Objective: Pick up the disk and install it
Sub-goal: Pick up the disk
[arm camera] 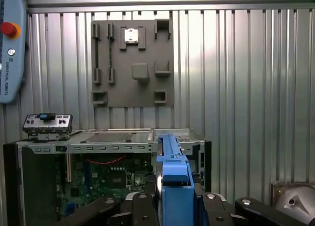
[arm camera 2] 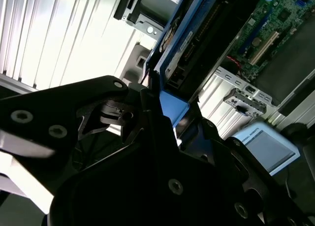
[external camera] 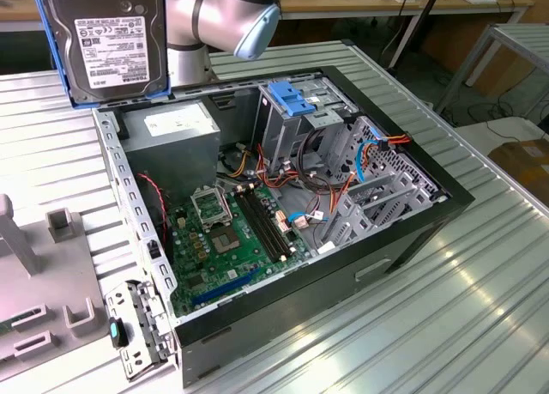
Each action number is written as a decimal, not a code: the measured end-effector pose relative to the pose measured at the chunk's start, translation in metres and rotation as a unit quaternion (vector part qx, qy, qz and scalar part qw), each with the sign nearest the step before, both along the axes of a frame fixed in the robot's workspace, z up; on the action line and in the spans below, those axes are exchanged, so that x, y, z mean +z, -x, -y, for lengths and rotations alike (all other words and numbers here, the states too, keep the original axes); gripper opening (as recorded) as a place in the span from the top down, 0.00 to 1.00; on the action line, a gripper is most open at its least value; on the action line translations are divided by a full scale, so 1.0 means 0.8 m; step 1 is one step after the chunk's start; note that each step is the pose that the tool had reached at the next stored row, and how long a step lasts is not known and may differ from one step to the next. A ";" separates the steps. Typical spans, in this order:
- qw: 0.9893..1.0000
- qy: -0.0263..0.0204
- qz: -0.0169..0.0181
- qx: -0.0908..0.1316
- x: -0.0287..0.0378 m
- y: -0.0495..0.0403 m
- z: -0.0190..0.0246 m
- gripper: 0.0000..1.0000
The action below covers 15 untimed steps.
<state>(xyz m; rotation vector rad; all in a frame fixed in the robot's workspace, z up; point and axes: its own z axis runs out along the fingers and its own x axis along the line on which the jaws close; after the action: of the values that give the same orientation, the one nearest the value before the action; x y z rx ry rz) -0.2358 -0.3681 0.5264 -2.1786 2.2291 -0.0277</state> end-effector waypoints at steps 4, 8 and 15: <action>1.000 0.000 0.000 0.000 -0.0005 -0.005 0.0008 0.63; 1.000 0.000 0.000 0.000 -0.0011 -0.010 0.0017 0.63; 1.000 0.000 0.000 0.000 -0.0020 -0.022 0.0030 0.63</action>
<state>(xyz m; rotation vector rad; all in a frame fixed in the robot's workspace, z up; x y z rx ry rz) -0.2181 -0.3705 0.5248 -2.1786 2.2293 -0.0280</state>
